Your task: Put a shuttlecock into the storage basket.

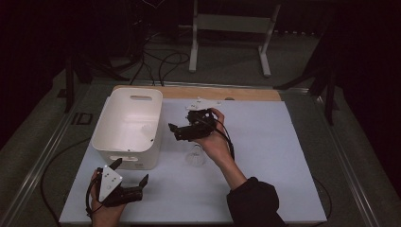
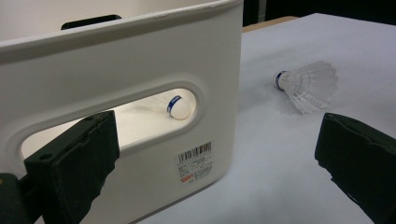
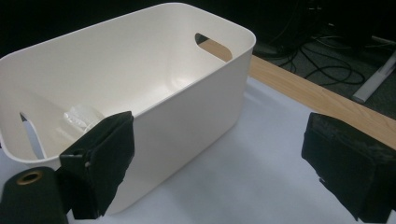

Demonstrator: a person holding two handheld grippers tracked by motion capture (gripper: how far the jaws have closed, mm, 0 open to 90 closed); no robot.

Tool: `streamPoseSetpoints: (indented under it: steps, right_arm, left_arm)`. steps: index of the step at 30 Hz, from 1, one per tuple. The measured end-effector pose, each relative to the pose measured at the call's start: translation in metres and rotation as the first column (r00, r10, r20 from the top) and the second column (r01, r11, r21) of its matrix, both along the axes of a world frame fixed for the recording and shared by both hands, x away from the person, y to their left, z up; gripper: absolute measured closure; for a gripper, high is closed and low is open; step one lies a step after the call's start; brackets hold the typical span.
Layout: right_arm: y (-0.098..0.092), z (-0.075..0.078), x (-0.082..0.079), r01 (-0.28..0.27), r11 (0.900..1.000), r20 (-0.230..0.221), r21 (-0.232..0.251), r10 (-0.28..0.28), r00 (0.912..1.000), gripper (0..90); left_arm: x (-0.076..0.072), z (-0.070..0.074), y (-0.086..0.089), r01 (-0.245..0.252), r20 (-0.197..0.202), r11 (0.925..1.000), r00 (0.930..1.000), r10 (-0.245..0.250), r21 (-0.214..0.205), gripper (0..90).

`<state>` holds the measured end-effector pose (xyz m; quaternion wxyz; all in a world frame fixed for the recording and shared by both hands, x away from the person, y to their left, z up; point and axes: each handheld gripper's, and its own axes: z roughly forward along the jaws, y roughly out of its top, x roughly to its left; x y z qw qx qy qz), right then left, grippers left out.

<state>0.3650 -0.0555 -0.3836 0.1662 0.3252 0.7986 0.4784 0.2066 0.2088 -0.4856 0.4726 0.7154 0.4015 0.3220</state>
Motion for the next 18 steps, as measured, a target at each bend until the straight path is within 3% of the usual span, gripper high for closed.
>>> streamPoseSetpoints:
  steps: [18]
  right_arm:
    - [-0.01,-0.008,0.002,0.022,0.9996,-0.007,-0.02,-0.022,0.9997,9.5]
  left_arm:
    - [0.0,0.0,-0.001,-0.002,0.002,1.0,1.0,0.002,0.001,0.5]
